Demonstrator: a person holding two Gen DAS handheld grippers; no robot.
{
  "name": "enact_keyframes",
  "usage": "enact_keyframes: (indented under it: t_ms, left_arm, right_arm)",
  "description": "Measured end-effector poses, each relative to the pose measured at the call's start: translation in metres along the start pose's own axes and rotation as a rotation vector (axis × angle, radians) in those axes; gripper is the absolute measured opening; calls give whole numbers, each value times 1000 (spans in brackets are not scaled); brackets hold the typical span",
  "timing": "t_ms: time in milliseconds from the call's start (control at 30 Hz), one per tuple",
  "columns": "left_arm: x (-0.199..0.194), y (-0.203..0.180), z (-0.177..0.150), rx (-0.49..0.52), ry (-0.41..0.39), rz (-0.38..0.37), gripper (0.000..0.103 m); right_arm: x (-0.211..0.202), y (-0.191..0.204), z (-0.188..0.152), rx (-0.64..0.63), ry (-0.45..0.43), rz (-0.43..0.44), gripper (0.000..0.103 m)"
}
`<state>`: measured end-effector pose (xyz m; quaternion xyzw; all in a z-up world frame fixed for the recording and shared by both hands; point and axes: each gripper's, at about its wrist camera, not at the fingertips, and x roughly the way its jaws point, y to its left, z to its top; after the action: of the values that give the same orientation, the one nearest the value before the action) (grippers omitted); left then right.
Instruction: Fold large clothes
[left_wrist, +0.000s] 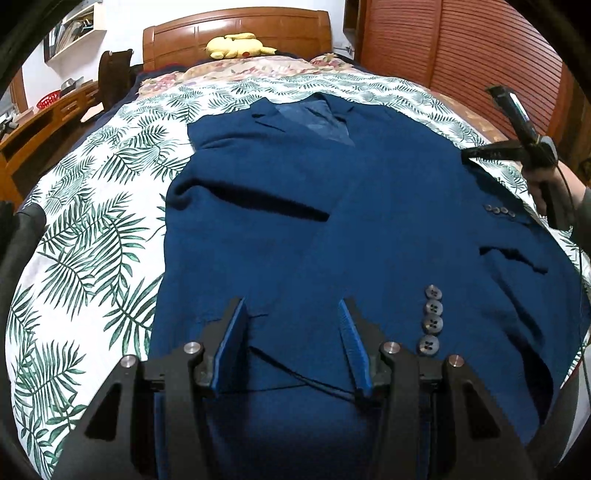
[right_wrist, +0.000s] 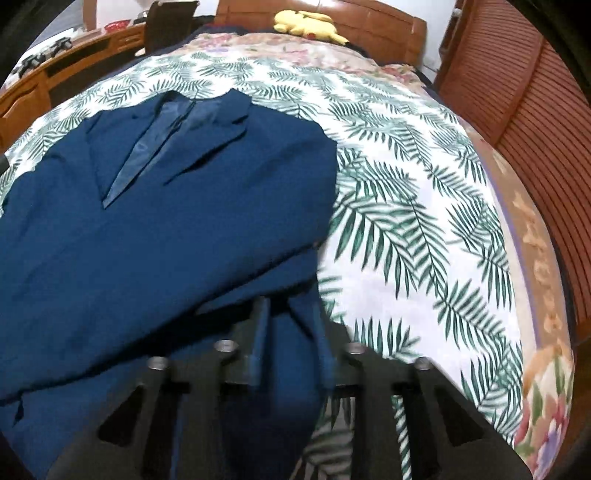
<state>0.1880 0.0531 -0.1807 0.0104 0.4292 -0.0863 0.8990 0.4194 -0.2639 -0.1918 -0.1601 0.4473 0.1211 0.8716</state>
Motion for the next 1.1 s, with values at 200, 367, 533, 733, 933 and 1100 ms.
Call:
enact_keyframes:
  t_ms: [200, 367, 533, 733, 933, 1100]
  left_arm:
    - [3, 1, -1, -6, 5, -2, 51]
    - [2, 3, 0, -16, 3, -4, 51]
    - [2, 4, 0, -23, 3, -1, 51]
    - [5, 4, -1, -15, 4, 3, 51]
    - [8, 7, -4, -27, 3, -11, 51]
    - [6, 8, -3, -28, 3, -10, 51]
  right_arm:
    - [1, -45, 3, 142, -27, -134, 0]
    - [-7, -61, -7, 148, -48, -41, 0]
    - [-11, -32, -10, 51, -52, 51, 51]
    - [14, -2, -6, -35, 12, 71, 36]
    - [22, -48, 3, 227, -24, -17, 1]
    - [30, -44, 1, 221, -2, -25, 3]
